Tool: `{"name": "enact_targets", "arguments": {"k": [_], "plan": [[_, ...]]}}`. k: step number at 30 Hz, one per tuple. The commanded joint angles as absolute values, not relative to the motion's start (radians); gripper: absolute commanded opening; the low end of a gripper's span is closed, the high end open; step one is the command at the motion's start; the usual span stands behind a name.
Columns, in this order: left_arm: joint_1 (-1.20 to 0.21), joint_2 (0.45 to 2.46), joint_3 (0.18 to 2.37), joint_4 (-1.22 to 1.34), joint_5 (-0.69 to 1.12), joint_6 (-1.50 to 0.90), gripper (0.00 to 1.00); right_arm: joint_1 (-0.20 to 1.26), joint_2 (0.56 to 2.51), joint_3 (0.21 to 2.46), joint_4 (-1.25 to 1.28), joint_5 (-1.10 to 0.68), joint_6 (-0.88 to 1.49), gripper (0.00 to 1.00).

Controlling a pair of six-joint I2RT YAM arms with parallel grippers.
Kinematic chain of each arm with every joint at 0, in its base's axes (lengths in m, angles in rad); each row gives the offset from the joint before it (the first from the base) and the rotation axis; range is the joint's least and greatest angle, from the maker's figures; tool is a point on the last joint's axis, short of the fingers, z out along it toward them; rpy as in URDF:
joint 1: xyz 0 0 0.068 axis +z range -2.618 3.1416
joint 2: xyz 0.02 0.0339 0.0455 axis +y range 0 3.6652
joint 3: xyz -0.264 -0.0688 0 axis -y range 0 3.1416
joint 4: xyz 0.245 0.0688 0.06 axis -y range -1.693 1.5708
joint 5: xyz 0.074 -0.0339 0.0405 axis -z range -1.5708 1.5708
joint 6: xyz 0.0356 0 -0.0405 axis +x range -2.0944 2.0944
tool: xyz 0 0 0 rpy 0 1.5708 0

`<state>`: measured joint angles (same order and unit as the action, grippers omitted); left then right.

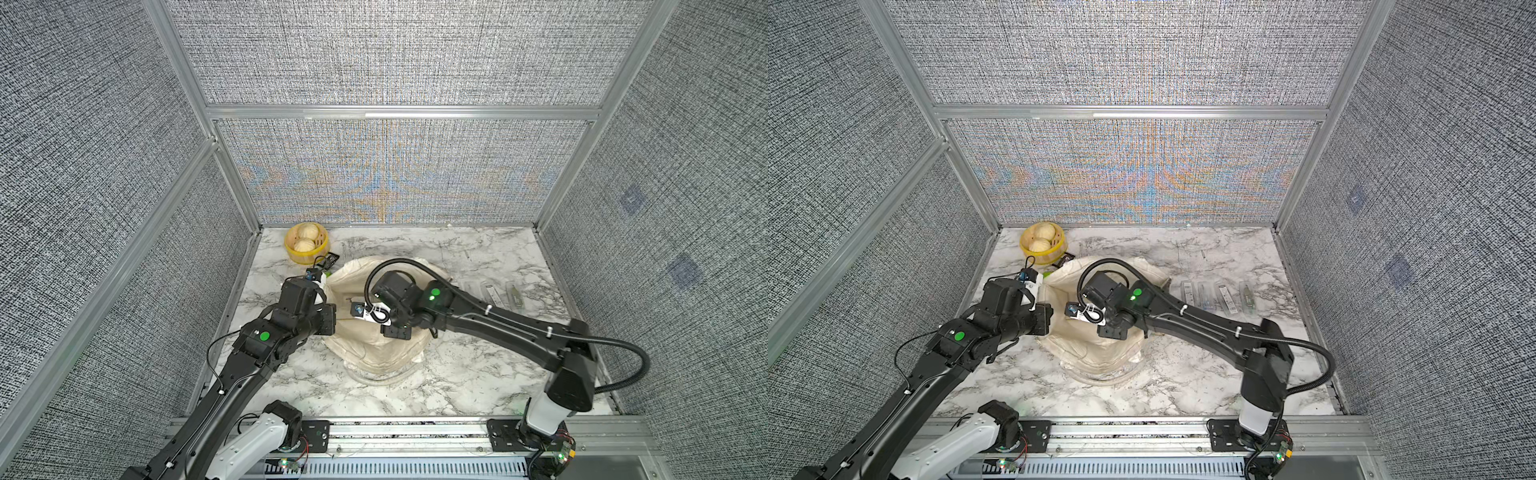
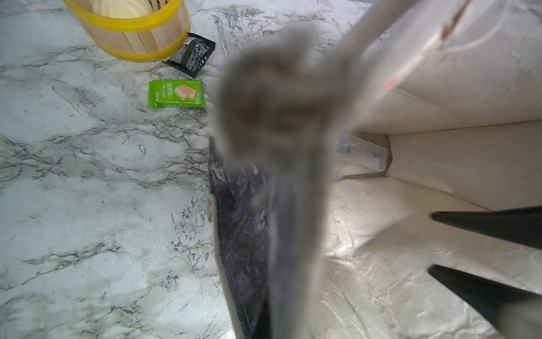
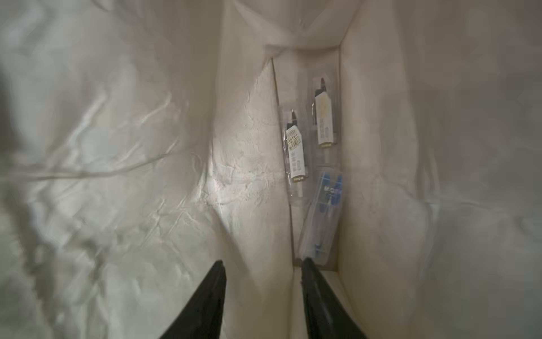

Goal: Take out the compass set from the canvas bag
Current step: Pick up the compass set from the canvas bag.

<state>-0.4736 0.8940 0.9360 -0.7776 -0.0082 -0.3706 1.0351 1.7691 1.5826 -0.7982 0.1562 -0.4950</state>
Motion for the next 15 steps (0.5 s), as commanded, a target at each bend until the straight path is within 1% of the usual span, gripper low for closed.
{"name": "enact_targets", "arguments": {"k": [1, 4, 10, 15], "plan": [[-0.471, 0.898, 0.930, -0.744, -0.005, -0.365, 0.00, 0.994, 1.850, 1.589, -0.693, 0.234, -0.430, 0.42], [-0.472, 0.902, 0.930, -0.741, -0.006, -0.360, 0.00, 0.946, 1.919, 1.588, -0.616, 0.237, -0.415, 0.42], [-0.473, 0.900, 0.924, -0.736, -0.002, -0.358, 0.00, 0.885, 2.035, 1.625, -0.590, 0.231, -0.373, 0.42], [-0.471, 0.906, 0.926, -0.738, 0.000, -0.355, 0.00, 0.843, 2.091, 1.631, -0.604, 0.203, -0.345, 0.47]]}}
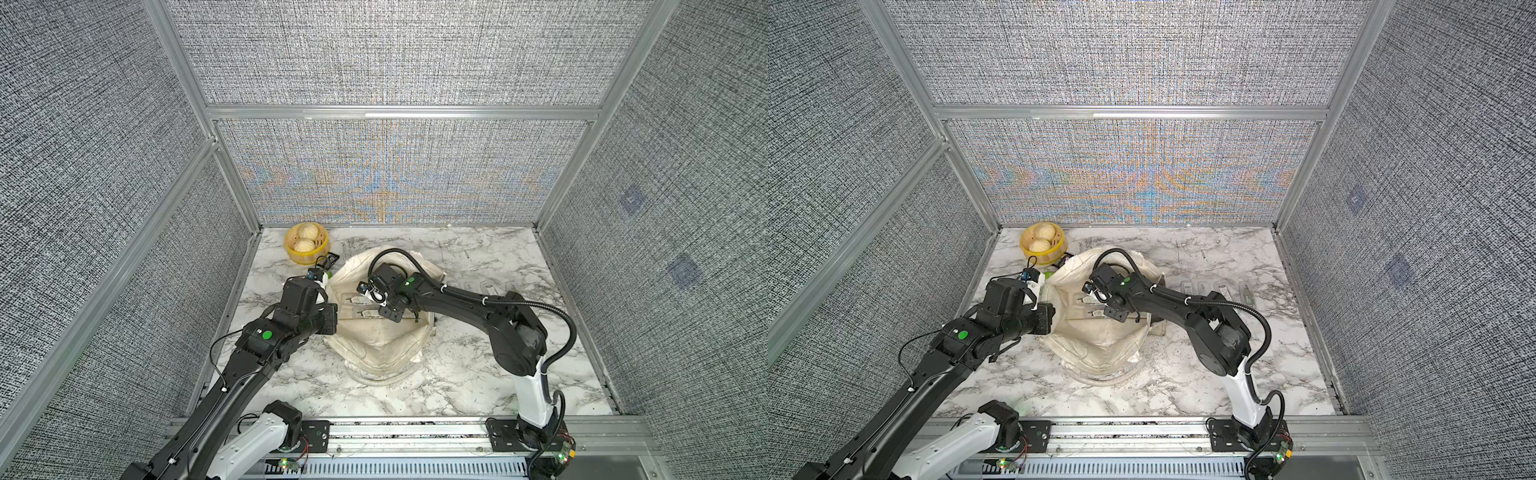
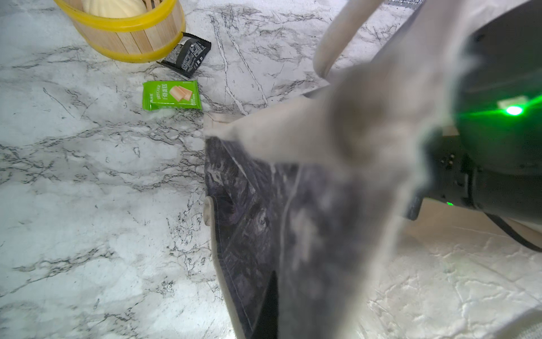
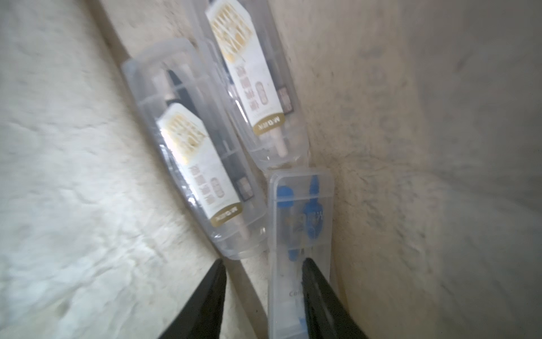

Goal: Take out the compass set from the canvas bag
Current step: Pick up the compass set from the canvas bag.

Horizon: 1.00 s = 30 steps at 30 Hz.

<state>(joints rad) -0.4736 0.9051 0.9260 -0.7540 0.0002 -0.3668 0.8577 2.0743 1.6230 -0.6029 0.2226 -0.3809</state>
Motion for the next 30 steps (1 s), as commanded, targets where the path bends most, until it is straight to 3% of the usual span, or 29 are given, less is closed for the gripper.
{"name": "enact_targets", "arguments": {"k": [1, 12, 19, 30], "plan": [[-0.472, 0.907, 0.926, -0.738, 0.001, -0.355, 0.00, 0.838, 2.099, 1.632, -0.604, 0.203, -0.339, 0.48], [-0.472, 0.896, 0.922, -0.738, -0.001, -0.356, 0.00, 0.796, 2.179, 1.636, -0.631, 0.113, -0.284, 0.54], [-0.472, 0.902, 0.923, -0.736, -0.001, -0.356, 0.00, 0.798, 2.188, 1.652, -0.670, 0.006, -0.247, 0.42], [-0.472, 0.903, 0.922, -0.733, 0.000, -0.355, 0.00, 0.831, 2.186, 1.722, -0.717, 0.002, -0.229, 0.37]]}}
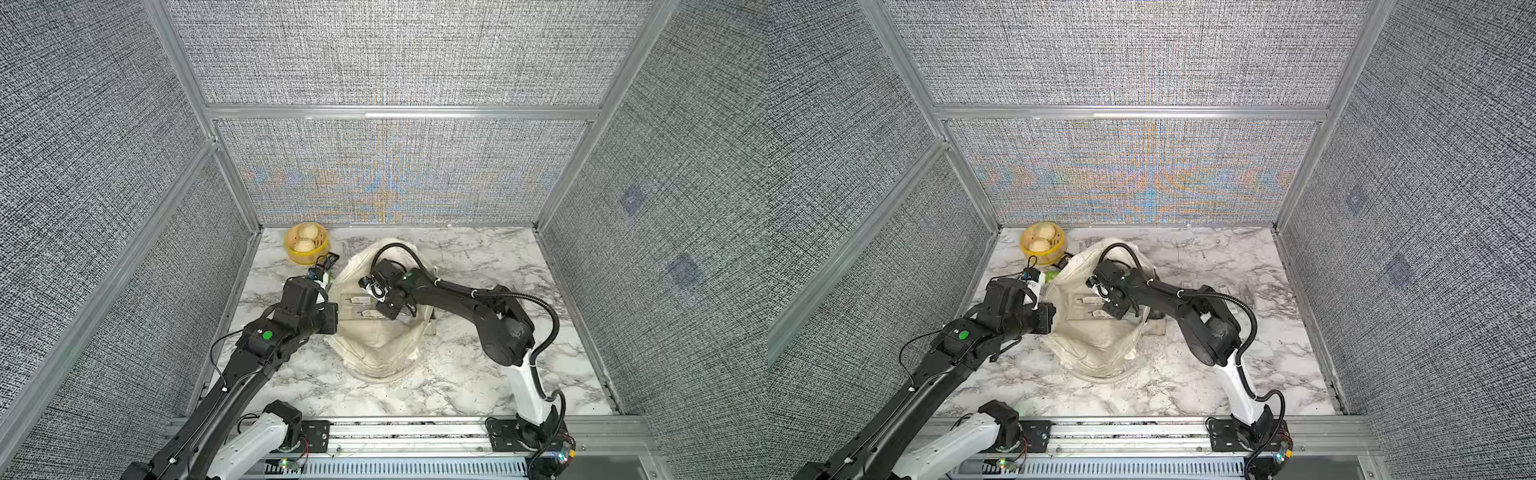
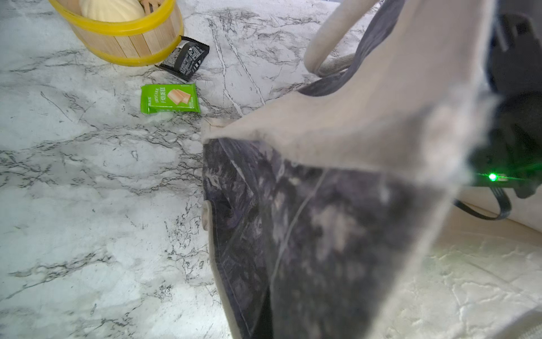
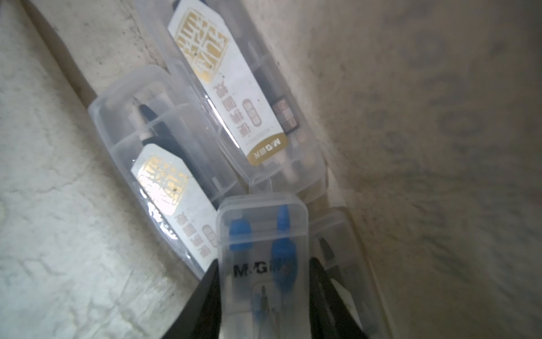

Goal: Take out the compass set from the canvas bag
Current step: Pick up the compass set from the canvas bag.

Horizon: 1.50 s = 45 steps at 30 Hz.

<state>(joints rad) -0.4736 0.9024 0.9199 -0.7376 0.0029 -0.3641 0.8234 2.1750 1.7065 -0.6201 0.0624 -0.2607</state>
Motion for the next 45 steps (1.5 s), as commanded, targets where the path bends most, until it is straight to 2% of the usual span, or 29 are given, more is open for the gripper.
{"name": "enact_targets", "arguments": {"k": [1, 22, 33, 45], "plan": [[-0.471, 0.902, 0.922, -0.733, 0.000, -0.356, 0.00, 0.835, 2.187, 1.729, -0.723, -0.005, -0.229, 0.37], [-0.472, 0.891, 0.921, -0.729, -0.005, -0.356, 0.00, 0.888, 2.050, 1.778, -0.751, -0.029, -0.233, 0.36], [-0.471, 0.896, 0.921, -0.724, -0.008, -0.357, 0.00, 0.946, 1.984, 1.887, -0.840, -0.018, -0.225, 0.36], [-0.471, 0.896, 0.925, -0.724, -0.015, -0.356, 0.00, 1.011, 1.801, 1.941, -0.899, 0.024, -0.238, 0.36]]}}
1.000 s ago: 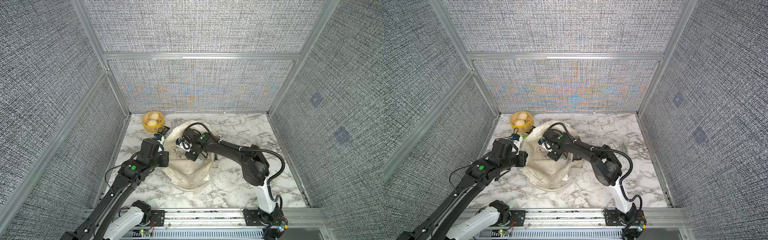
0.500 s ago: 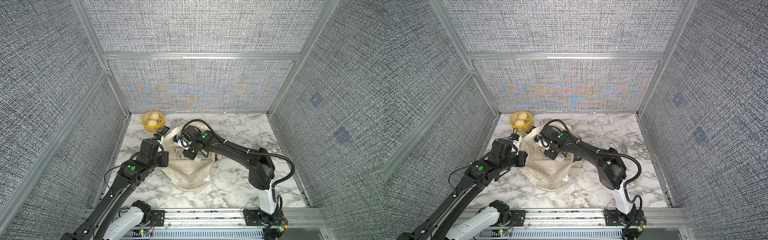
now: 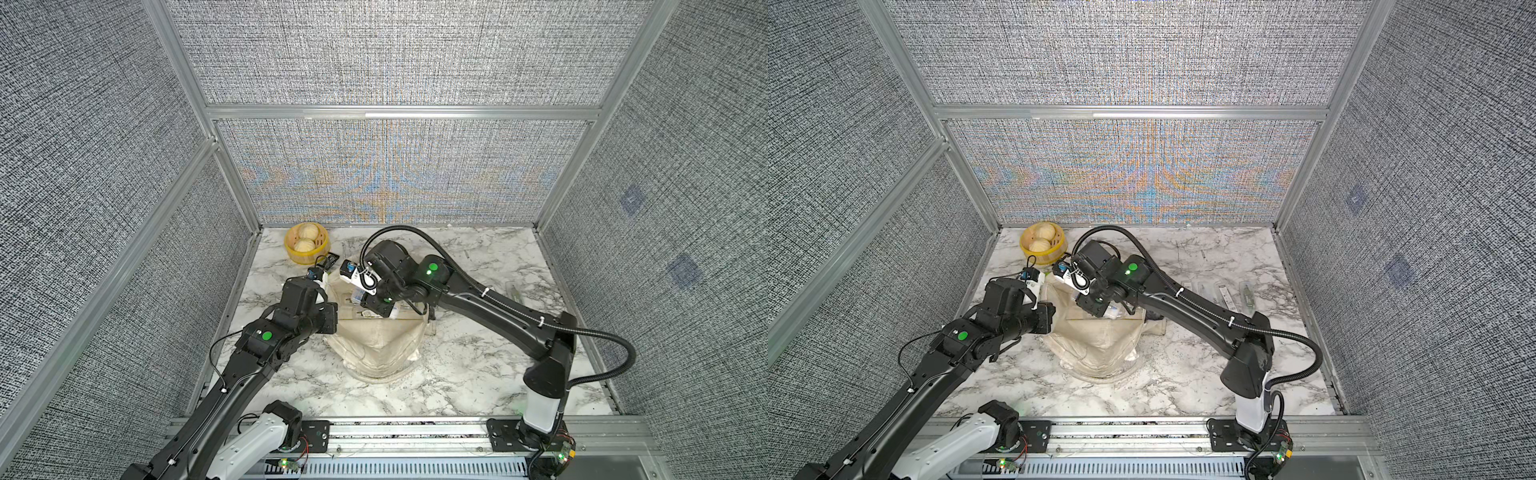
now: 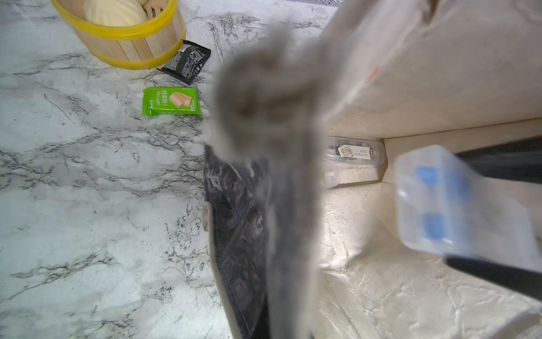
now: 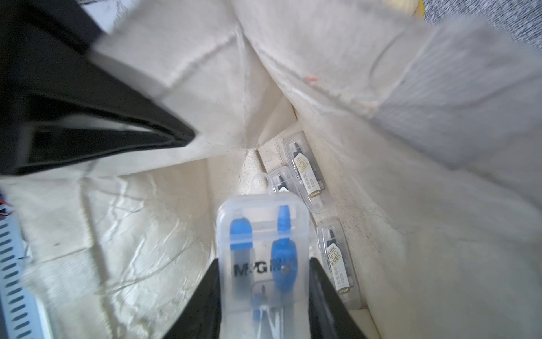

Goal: Take out the compass set from the canvas bag
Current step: Pick up the compass set from the canvas bag, then place the compass set at the center of the board.

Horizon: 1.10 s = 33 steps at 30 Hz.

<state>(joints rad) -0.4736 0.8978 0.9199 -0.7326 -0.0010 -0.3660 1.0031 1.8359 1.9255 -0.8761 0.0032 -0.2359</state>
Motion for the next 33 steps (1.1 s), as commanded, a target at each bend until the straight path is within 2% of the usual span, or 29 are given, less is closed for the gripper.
{"name": "enact_targets", "arguments": {"k": [1, 7, 12, 22, 29, 33], "plan": [[-0.471, 0.895, 0.925, -0.724, -0.019, -0.356, 0.00, 1.011, 1.782, 1.952, -0.909, 0.035, -0.237, 0.36], [-0.471, 0.882, 0.926, -0.738, -0.073, -0.363, 0.00, 0.996, 1.655, 1.971, -0.937, 0.168, -0.258, 0.36], [-0.472, 0.872, 0.928, -0.751, -0.121, -0.372, 0.00, 0.902, 1.529, 1.920, -0.940, 0.245, -0.234, 0.36], [-0.472, 0.863, 0.932, -0.766, -0.163, -0.375, 0.00, 0.570, 1.306, 1.710, -0.931, 0.233, -0.043, 0.34], [-0.472, 0.853, 0.931, -0.761, -0.156, -0.373, 0.00, 0.325, 1.290, 1.433, -0.821, 0.203, 0.052, 0.34], [-0.472, 0.866, 0.931, -0.761, -0.140, -0.375, 0.00, 0.256, 1.324, 1.292, -0.723, 0.202, 0.088, 0.33]]}}
